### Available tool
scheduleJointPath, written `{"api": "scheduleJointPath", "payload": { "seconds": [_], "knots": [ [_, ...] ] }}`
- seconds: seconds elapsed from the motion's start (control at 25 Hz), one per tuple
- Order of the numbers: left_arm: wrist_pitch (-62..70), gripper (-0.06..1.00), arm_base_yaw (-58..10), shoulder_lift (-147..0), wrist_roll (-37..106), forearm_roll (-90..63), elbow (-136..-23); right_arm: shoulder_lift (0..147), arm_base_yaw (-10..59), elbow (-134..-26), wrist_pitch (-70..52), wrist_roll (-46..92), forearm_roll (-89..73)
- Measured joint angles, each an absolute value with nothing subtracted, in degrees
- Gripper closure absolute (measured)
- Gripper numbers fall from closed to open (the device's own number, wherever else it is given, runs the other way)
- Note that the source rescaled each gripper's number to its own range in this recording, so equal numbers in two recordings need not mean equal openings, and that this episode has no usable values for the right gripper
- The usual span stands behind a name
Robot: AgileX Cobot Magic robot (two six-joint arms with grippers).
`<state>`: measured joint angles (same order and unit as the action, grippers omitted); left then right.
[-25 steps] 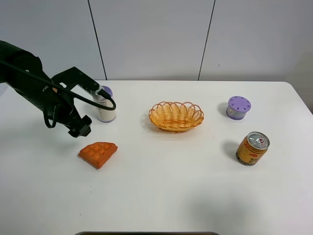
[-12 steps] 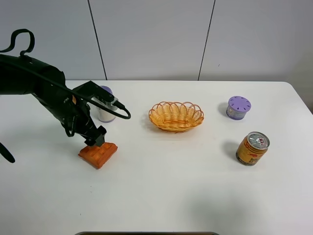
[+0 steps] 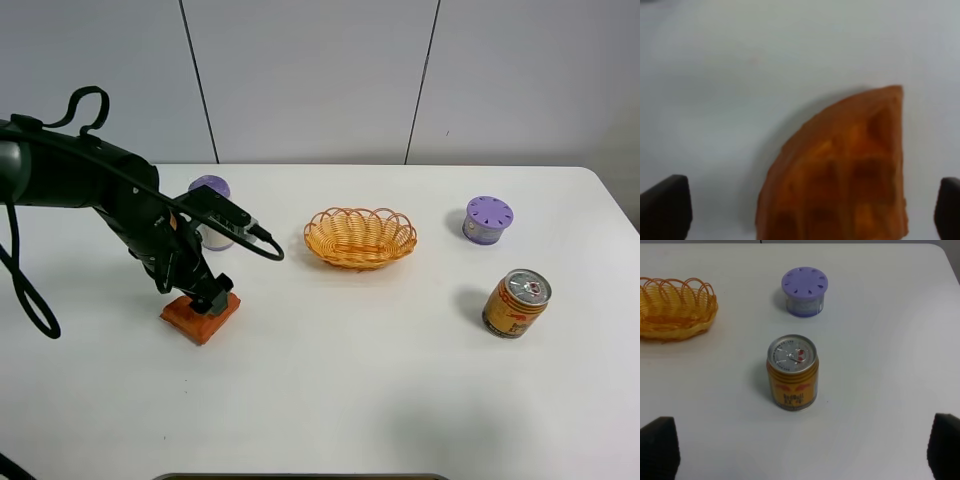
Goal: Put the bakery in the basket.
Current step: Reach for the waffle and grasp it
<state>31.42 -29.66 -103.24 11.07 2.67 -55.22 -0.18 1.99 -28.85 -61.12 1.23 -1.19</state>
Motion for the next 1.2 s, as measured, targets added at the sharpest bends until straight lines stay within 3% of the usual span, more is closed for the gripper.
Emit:
{"api": "scheduleJointPath", "payload": {
  "seconds": [1.2],
  "knots": [
    [27.74, -0.04, -29.77, -113.16, 10.48, 0.55, -55.39, -0.18, 1.99, -28.85, -61.13, 1.23, -1.19]
  ]
}}
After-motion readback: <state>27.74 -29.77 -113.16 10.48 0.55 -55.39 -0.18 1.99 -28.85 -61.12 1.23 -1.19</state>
